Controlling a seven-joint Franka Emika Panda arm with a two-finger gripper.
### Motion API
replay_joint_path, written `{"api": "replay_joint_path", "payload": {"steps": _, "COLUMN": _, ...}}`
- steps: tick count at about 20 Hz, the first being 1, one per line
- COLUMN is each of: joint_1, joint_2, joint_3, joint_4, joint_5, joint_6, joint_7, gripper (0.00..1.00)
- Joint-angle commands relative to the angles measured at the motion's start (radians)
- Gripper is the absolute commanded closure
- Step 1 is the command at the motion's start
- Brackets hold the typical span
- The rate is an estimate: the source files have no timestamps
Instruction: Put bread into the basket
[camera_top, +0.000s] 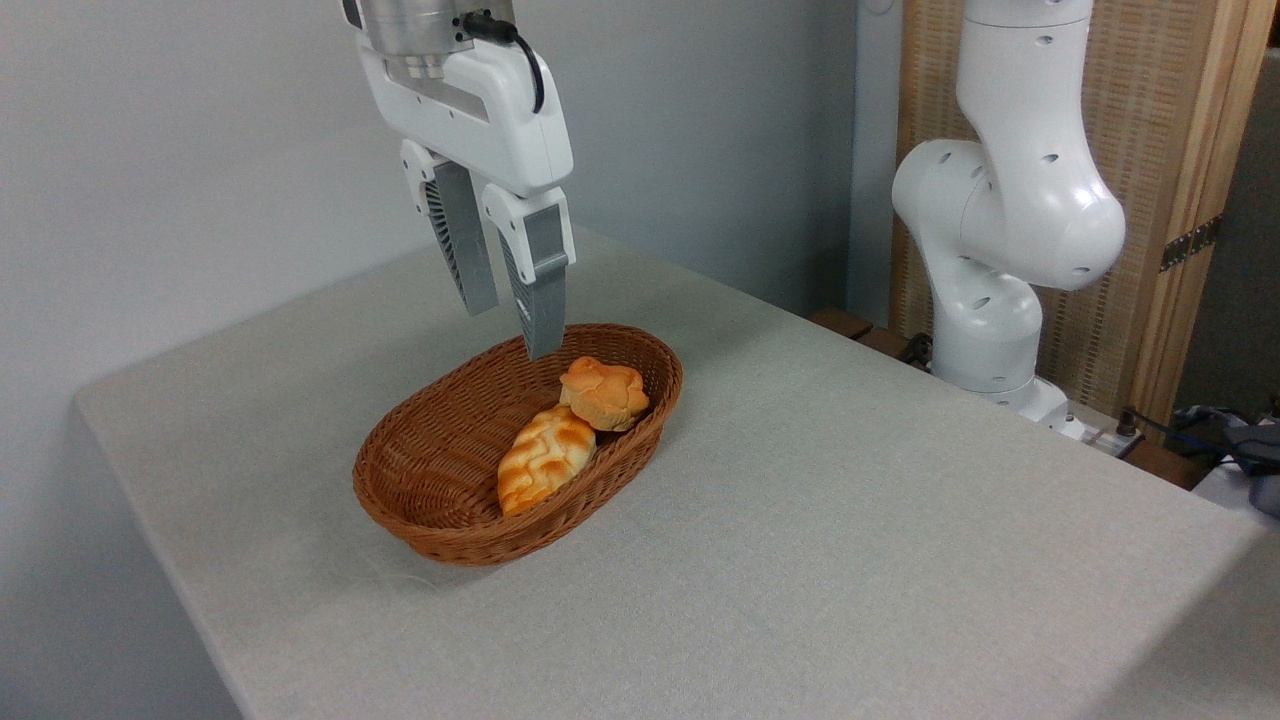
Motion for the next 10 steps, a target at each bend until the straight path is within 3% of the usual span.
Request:
{"api": "replay_joint_path", "payload": {"steps": 1, "joint_1": 0.014, "joint_2": -0.002, "joint_3": -0.012, "joint_4": -0.006, "joint_5": -0.016, "joint_6": -0.030, "joint_7": 0.016, "gripper": 0.00}}
{"api": "replay_joint_path", "payload": {"steps": 10, "joint_1": 0.027, "joint_2": -0.005, "joint_3": -0.012, "joint_4": -0.006, "joint_5": -0.017, "joint_6": -0.029, "joint_7": -0.001, "gripper": 0.00}}
